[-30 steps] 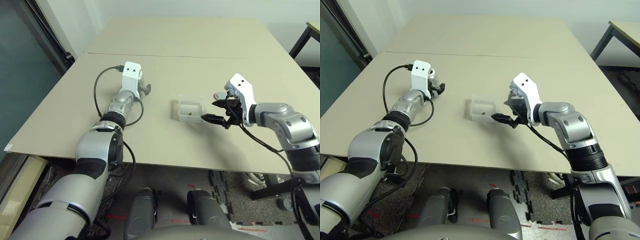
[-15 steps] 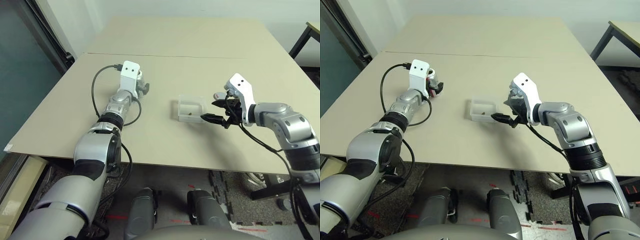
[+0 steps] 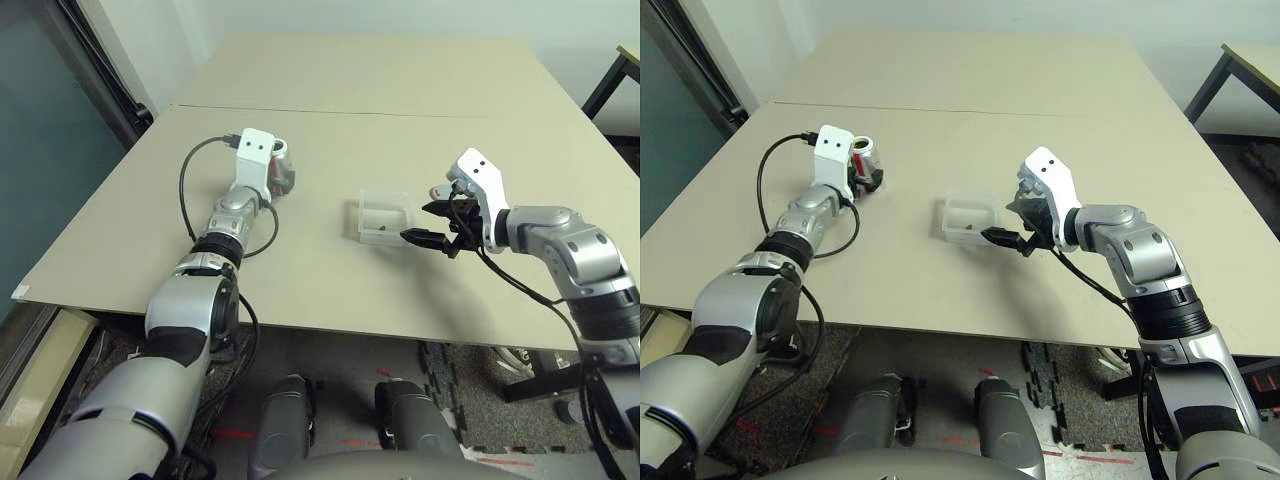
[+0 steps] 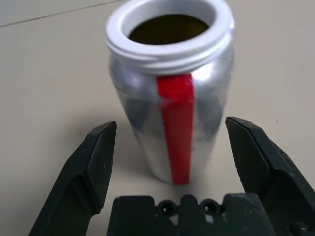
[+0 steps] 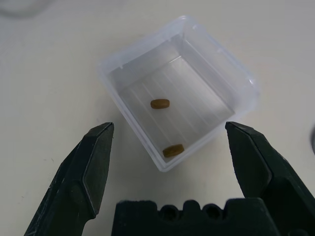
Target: Pour the medicine from the bottle into the box.
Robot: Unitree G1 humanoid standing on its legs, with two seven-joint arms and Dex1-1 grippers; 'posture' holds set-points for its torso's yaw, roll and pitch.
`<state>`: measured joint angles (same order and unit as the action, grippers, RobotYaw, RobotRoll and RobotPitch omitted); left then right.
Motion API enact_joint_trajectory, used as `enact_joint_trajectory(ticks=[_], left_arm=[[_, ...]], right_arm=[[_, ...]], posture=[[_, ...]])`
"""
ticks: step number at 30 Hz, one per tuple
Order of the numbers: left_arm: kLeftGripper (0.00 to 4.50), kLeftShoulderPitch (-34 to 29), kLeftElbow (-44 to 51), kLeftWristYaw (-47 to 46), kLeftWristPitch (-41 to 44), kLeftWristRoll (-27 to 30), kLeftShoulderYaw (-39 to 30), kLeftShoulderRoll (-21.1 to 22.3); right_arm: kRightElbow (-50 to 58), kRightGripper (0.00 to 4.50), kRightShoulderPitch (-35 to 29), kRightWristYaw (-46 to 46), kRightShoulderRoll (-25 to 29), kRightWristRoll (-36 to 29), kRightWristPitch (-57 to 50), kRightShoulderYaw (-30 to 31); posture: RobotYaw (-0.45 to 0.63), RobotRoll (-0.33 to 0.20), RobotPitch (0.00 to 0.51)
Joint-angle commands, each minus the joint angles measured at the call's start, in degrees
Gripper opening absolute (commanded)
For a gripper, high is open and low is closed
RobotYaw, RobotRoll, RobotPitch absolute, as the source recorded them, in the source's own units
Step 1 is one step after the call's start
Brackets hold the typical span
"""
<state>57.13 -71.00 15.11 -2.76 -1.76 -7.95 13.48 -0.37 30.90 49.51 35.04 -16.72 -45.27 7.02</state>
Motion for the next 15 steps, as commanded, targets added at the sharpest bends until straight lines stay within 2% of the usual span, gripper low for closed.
enact_joint_trajectory(ticks=[1, 9, 15], left_arm=[[4.45, -1.64, 2.44, 0.92, 0.74, 0.88, 0.35, -0.77], [4.45, -9.33, 14.74, 2.92, 4.00, 2.02, 0.86, -0.90], [4.45, -18.50, 33.37, 3.28, 12.28, 3.61, 1.39, -1.00]], right_arm=[[-0.34, 4.50, 0.37, 0.25, 0.03, 0.23, -0.01, 0.78], [0.06, 4.50, -0.17, -0.06, 0.04, -0.04, -0.14, 0.39], [-0.14, 4.50, -0.49, -0.14, 0.24, -0.31, 0.03, -0.28]], posture=[[0.01, 0.000, 0.090], [0.03, 0.000, 0.093], [0.05, 0.000, 0.096]])
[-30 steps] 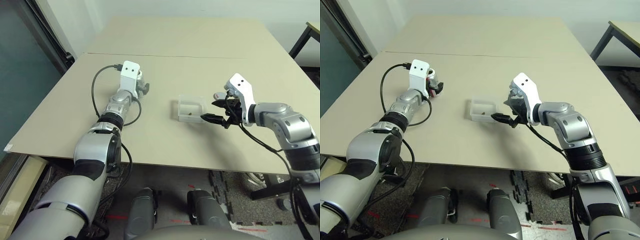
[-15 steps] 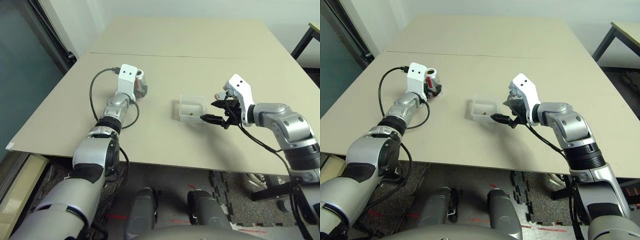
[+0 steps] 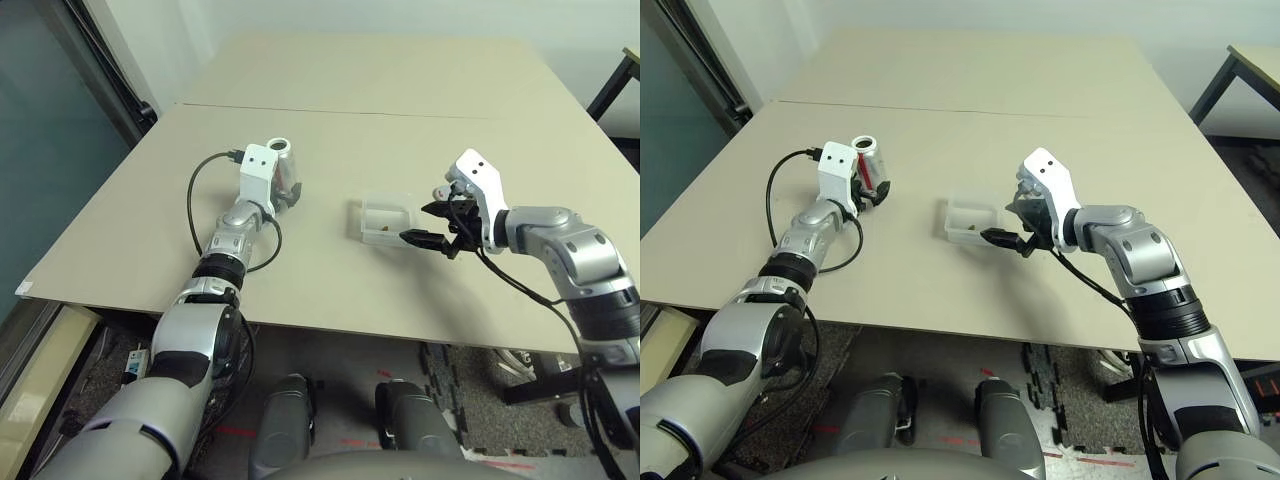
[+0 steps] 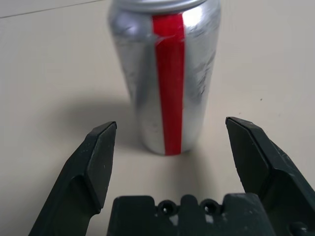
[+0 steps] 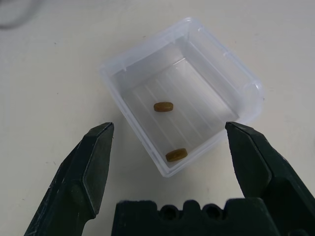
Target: Pour the medicine from the bottle into the box.
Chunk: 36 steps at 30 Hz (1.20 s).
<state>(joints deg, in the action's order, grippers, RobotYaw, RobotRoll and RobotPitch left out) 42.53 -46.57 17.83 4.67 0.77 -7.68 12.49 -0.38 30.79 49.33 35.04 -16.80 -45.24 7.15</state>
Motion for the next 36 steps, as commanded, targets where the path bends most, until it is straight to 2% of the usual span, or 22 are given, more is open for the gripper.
enact_joint_trajectory(ticks=[1, 7, 10, 12, 15, 21, 24, 26, 30, 36], left_arm=[[4.45, -5.88, 13.27, 0.62, 6.86, 1.39, 1.38, -0.14], [4.45, -17.99, 42.30, 1.12, 20.90, 3.85, 3.69, -0.08], [4.45, -23.74, 56.15, 0.57, 26.30, 5.76, 1.71, 1.53], [4.45, -24.94, 59.74, -0.79, 28.48, 6.58, -0.12, 1.89], [4.45, -24.31, 60.28, -2.67, 27.20, 7.40, -4.68, 3.45], [4.45, -21.40, 51.55, -4.74, 21.76, 7.58, -10.85, 7.38], [4.45, -18.69, 40.65, -3.18, 16.05, 7.96, -13.81, 11.90], [4.45, -17.33, 36.34, -2.84, 13.82, 8.17, -13.91, 13.06], [4.45, -10.82, 20.57, -1.04, 6.61, 7.59, -14.15, 16.87], [4.45, -5.18, 3.99, -1.80, -1.57, 7.32, -14.10, 18.69]], right_arm=[[0.04, 4.50, -0.48, -0.20, 0.28, -0.40, -0.08, -0.85], [2.44, 4.50, -2.34, -3.41, 0.71, -2.18, -2.38, -6.21], [3.43, 4.50, -4.35, -11.31, -1.10, -1.78, -2.50, -13.38], [2.87, 4.50, -4.97, -16.21, -2.52, -0.94, -1.31, -16.93], [0.93, 4.50, -5.89, -25.33, -4.77, 1.13, 2.81, -23.38], [-3.71, 4.50, -6.71, -35.29, -5.70, 2.75, 8.98, -31.43], [-7.76, 4.50, -6.90, -39.23, -5.40, 3.49, 11.90, -34.23], [-10.27, 4.50, -6.75, -40.05, -4.79, 3.80, 13.83, -34.70], [-17.35, 4.50, -5.81, -42.44, -4.87, 4.90, 17.56, -34.76], [-25.07, 4.50, -5.44, -43.84, -4.50, 5.50, 23.05, -34.86]], posture=[[0.06, 0.000, 0.096], [0.08, 0.000, 0.095], [0.10, 0.000, 0.097], [0.11, 0.000, 0.099], [0.13, 0.000, 0.099], [0.13, 0.000, 0.100], [0.12, 0.000, 0.101], [0.11, 0.000, 0.104], [0.08, 0.000, 0.117], [0.07, 0.000, 0.115]])
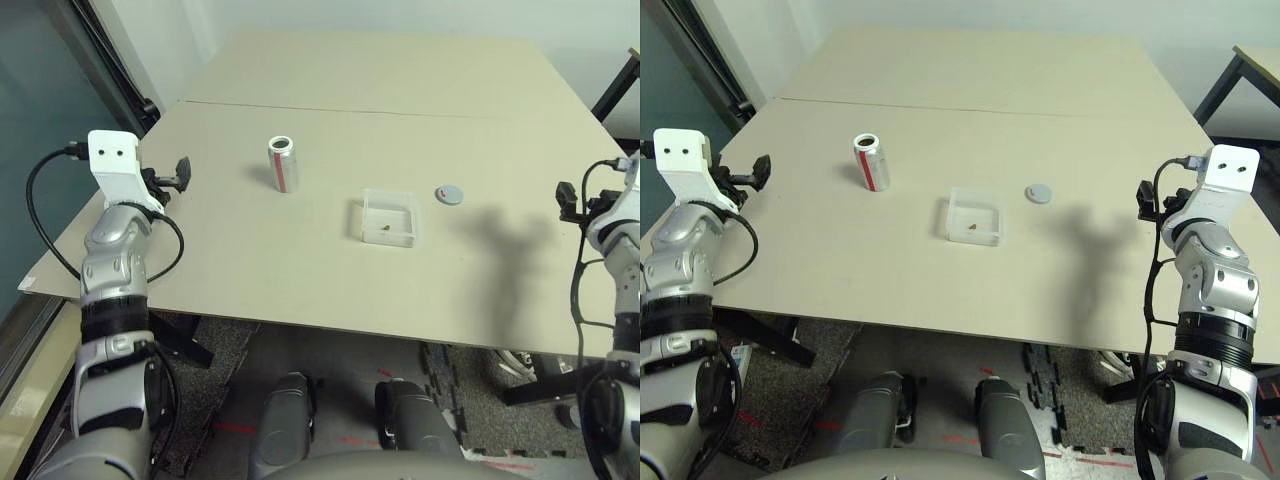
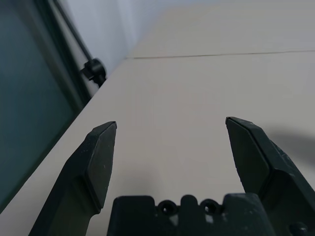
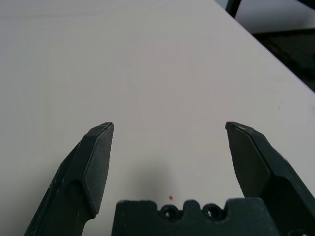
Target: Pour the medicine from the bottle into the box.
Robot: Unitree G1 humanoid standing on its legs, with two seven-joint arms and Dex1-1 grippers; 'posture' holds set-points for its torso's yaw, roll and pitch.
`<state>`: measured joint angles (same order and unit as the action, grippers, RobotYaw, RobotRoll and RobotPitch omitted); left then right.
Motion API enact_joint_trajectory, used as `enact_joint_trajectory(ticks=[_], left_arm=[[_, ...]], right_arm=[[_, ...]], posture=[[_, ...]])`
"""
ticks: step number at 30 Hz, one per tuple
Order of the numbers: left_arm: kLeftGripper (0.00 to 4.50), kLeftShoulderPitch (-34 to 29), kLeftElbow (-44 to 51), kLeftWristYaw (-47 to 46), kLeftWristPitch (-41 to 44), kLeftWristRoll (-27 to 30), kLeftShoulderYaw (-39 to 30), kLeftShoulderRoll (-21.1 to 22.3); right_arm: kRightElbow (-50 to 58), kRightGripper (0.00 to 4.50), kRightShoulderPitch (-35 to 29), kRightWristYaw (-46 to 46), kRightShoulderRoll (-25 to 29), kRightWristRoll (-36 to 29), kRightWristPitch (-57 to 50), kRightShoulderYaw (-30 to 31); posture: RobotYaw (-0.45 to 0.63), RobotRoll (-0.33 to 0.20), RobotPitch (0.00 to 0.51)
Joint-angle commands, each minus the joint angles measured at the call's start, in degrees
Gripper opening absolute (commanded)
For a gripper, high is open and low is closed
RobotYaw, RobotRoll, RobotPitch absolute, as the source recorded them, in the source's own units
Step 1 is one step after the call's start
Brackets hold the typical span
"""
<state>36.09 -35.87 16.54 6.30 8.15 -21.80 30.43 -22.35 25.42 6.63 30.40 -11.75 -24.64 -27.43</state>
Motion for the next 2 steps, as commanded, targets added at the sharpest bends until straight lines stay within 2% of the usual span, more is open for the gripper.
enact_joint_trajectory(ticks=[1, 2], left_arm=[[4.45, 1.77, -8.92, -0.89, -4.12, 0.15, -0.22, 0.72], [4.45, 2.19, -10.68, -1.03, -4.89, 0.26, -0.31, 0.83]], right_arm=[[-3.83, 4.50, -0.23, -1.69, 0.11, 0.45, 3.11, -0.52], [-3.93, 4.50, -0.39, -2.21, -0.01, 0.37, 3.40, -0.64]], posture=[[0.07, 0.000, 0.115], [0.05, 0.000, 0.117]])
